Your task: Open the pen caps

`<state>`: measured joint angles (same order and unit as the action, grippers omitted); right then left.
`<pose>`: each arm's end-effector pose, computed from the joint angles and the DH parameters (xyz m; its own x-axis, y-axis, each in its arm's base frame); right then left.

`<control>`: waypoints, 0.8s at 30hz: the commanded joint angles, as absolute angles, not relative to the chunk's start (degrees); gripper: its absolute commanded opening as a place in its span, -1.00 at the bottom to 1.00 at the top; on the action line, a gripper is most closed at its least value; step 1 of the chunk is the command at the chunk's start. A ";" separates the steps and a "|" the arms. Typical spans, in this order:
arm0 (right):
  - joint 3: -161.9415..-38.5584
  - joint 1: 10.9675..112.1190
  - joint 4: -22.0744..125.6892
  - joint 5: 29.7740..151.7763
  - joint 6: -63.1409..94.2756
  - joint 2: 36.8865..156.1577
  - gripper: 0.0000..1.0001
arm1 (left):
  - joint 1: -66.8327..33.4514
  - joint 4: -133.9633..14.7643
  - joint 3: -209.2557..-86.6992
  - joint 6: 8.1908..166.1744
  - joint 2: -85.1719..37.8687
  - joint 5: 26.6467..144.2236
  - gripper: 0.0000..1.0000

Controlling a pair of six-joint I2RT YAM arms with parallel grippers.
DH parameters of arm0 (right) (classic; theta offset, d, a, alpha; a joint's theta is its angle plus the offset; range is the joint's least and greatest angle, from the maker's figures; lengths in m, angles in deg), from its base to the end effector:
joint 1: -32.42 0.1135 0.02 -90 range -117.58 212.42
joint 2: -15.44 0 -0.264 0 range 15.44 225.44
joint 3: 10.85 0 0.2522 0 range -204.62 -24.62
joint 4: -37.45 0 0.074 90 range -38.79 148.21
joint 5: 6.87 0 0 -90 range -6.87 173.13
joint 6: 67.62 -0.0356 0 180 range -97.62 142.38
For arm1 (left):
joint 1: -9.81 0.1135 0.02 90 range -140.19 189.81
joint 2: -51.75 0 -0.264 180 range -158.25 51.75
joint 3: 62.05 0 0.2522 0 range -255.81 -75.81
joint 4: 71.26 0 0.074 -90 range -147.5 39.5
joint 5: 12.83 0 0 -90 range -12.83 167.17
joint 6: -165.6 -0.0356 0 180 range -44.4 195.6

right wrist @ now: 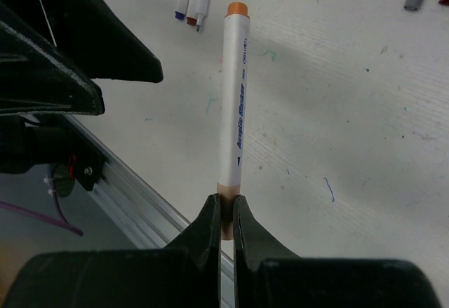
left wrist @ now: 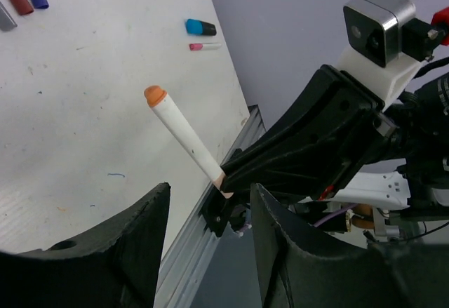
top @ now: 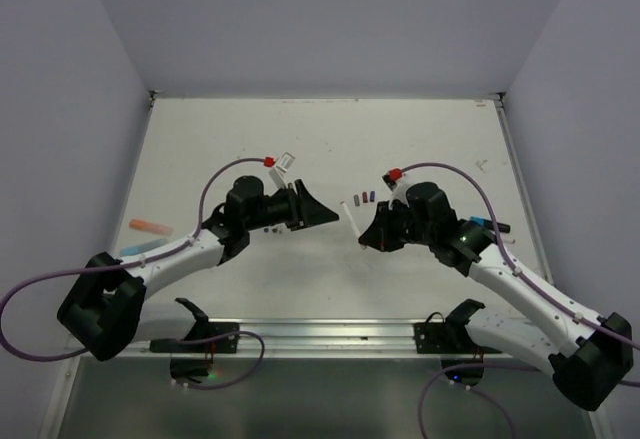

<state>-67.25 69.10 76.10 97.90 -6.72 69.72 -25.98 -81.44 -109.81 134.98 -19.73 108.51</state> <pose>0.1590 0.1297 0.2726 -0.7779 0.0069 -0.6283 -0.4161 0.7436 0.5234 0.2070 -0.1721 0.2379 -0.8796 -0.2720 -0.3904 0.2999 0.3201 -0.8987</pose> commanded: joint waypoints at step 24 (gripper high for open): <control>-65.93 74.08 70.64 97.90 -9.87 68.44 -1.00 | -28.77 -91.25 -115.98 140.99 -31.57 104.16 -0.06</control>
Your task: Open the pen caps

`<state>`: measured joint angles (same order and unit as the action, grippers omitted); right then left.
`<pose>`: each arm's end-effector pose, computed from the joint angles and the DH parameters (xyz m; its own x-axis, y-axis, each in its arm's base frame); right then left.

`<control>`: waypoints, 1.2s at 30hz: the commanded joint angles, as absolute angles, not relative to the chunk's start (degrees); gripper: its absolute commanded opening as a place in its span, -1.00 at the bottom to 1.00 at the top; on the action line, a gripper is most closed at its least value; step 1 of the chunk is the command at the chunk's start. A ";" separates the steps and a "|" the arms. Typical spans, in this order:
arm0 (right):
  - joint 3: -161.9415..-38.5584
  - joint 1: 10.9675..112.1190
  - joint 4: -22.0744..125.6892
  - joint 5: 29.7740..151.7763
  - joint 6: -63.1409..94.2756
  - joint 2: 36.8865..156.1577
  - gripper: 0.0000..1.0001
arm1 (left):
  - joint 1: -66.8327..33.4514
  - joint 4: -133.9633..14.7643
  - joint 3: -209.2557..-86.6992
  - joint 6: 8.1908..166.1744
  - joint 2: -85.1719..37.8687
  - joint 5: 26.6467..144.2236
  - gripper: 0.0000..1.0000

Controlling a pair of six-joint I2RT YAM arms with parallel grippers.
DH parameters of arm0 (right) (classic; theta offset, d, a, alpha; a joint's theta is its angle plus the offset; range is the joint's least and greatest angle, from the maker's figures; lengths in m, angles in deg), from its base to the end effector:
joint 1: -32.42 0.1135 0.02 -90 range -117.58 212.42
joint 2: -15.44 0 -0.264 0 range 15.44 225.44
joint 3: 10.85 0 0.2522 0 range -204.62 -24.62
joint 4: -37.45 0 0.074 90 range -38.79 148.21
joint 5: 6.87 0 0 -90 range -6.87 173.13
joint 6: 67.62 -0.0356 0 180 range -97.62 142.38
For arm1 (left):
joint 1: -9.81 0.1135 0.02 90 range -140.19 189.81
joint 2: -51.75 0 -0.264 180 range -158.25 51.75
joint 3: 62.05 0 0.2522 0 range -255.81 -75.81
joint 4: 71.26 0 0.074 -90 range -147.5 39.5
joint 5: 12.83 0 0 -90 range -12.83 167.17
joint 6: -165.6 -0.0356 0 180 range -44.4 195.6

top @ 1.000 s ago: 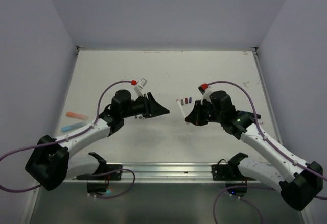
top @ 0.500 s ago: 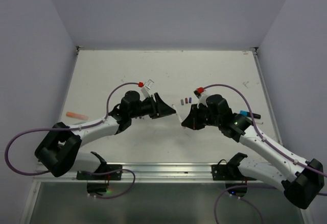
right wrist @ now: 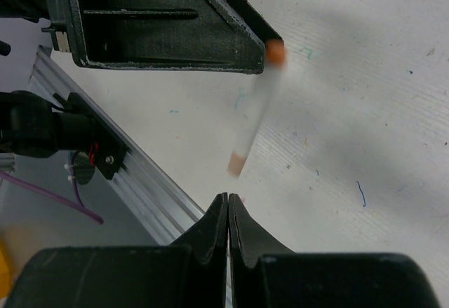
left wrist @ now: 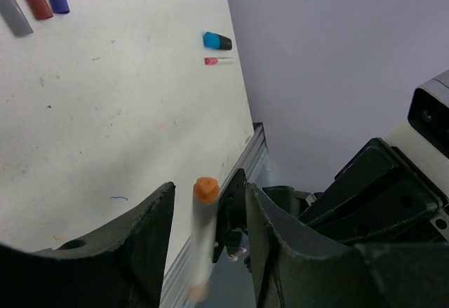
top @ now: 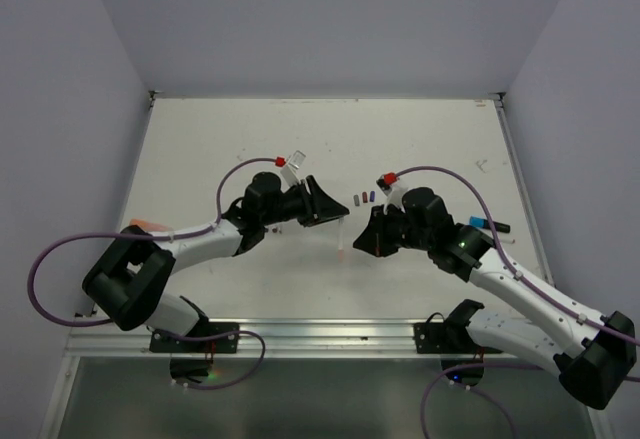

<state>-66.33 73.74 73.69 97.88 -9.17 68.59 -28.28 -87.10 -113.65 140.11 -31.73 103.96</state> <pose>0.1470 0.1413 0.2745 -0.7742 -0.0069 -0.6329 -0.4601 0.6928 0.5553 0.2308 -0.2013 0.2134 -0.8984 -0.3196 -0.3012 0.1874 0.3412 -0.9211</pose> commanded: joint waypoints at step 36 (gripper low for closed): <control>-69.70 84.09 68.18 89.47 -6.80 95.94 -0.11 | -30.18 -51.96 -105.61 132.55 -9.25 78.76 -0.12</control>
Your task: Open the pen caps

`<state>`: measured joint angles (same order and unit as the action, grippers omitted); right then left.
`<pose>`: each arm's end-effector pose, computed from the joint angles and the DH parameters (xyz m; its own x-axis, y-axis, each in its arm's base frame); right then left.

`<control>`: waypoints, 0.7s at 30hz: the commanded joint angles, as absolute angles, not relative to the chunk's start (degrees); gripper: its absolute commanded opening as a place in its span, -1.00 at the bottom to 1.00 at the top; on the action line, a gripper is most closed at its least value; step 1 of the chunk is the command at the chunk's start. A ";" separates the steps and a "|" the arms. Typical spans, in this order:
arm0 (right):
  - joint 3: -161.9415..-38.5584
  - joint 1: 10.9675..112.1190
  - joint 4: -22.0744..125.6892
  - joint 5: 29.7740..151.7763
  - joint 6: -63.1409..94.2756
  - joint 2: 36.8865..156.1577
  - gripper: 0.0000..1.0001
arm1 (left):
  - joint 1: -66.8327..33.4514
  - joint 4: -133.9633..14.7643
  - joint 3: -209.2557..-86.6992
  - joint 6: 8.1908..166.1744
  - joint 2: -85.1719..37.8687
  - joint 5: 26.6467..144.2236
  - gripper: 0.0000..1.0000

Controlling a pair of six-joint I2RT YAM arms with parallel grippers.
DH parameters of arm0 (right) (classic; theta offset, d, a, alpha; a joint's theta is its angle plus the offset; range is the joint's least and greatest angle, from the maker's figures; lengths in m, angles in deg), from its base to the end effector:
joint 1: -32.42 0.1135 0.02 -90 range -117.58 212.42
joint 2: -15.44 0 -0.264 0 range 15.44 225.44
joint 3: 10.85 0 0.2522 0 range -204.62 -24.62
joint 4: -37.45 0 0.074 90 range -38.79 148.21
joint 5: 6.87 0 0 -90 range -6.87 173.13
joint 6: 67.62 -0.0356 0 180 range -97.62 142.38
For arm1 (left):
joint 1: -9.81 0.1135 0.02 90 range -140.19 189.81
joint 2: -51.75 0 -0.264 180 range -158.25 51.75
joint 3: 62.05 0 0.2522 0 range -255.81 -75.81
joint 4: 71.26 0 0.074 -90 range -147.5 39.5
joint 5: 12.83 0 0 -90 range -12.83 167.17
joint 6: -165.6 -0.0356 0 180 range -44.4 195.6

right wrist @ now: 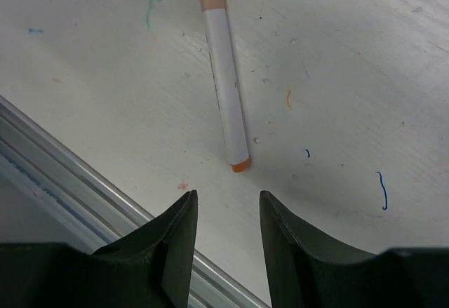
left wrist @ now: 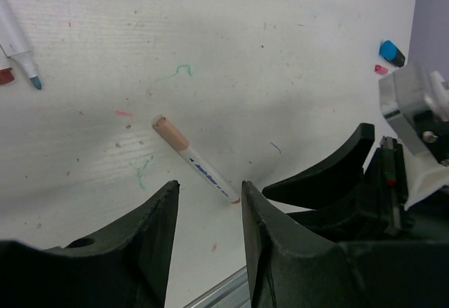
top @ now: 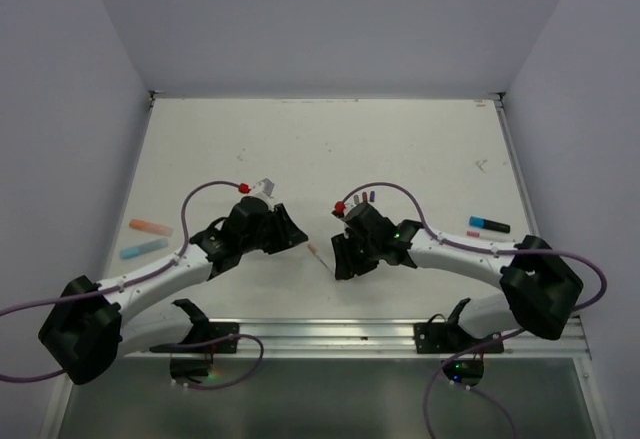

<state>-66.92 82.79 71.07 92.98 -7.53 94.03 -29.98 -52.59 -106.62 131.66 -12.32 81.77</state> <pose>0.1621 0.2053 0.1851 -0.8678 -0.2776 -0.4121 -0.4463 0.8000 0.4010 0.1737 -0.1483 0.1991 -0.8346 -0.3811 -0.3978 -0.0107 0.7332 -0.6799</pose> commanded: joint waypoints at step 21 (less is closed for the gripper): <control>-74.71 88.84 66.42 83.84 -6.44 109.39 -0.15 | -30.18 -48.18 -103.32 132.20 -2.21 76.65 -0.05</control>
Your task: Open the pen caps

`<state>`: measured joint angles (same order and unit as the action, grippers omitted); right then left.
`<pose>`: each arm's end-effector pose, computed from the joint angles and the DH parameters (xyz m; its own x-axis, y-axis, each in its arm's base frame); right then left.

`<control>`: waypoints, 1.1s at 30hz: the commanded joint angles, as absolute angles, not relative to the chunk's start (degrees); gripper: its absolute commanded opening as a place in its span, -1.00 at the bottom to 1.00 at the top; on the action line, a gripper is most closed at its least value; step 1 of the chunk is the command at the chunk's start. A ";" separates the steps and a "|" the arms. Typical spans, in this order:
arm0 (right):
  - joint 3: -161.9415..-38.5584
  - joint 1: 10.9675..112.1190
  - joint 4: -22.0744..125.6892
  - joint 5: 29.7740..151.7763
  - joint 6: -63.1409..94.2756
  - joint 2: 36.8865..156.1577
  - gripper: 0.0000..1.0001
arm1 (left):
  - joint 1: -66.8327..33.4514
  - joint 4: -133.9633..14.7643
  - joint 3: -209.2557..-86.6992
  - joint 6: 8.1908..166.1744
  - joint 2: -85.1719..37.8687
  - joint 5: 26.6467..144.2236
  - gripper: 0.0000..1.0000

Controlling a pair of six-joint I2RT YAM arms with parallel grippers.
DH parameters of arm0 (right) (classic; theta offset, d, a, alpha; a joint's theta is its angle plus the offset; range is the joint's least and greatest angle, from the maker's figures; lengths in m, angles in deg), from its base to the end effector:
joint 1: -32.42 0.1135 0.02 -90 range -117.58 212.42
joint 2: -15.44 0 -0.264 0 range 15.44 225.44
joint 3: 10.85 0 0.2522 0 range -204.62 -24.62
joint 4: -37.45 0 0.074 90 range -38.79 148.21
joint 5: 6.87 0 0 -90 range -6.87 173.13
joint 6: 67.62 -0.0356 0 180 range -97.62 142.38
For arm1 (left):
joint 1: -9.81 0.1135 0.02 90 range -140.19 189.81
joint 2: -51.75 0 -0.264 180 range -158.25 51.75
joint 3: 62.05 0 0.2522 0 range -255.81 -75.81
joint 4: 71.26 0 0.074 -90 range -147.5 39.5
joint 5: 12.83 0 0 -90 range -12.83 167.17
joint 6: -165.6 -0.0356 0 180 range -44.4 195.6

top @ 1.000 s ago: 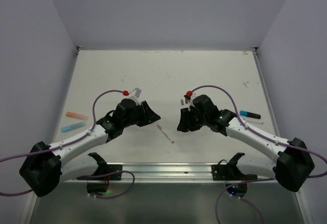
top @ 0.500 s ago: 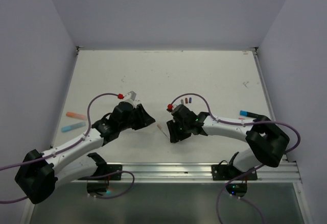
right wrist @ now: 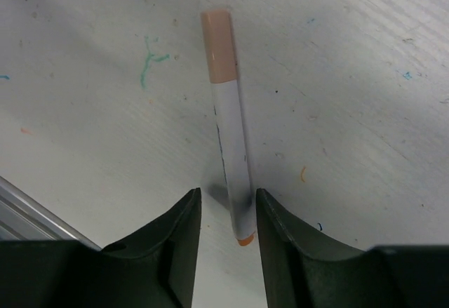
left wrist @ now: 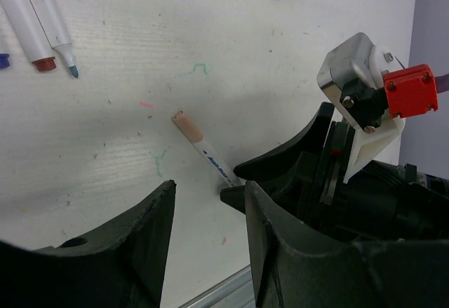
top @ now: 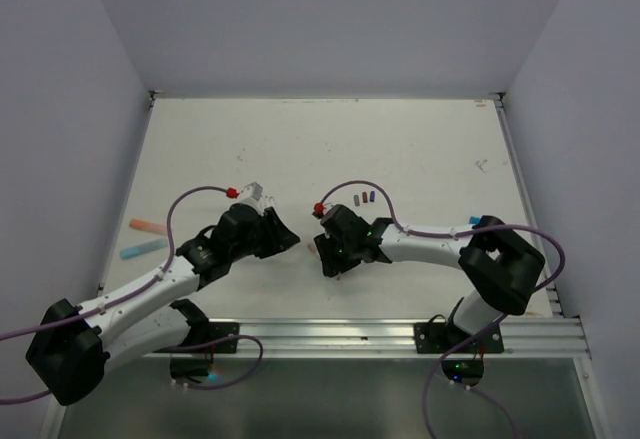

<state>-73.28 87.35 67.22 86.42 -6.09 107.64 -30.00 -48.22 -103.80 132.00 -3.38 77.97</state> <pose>0.1733 0.2505 0.1577 -0.8329 -0.3581 -0.4220 -0.4969 0.8196 0.2851 0.1553 -0.1301 0.2067 -0.7928 -0.4234 -0.4384 -0.0208 0.7377 -0.6748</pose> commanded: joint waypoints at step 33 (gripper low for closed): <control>-65.66 91.48 54.91 84.35 -16.46 84.61 -1.00 | -30.09 -85.59 -88.21 139.14 -0.71 96.95 -0.12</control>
<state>-65.35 91.64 57.93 82.31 -14.61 85.22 -30.00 -72.22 -90.38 135.96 0.10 92.38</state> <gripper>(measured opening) 0.039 0.451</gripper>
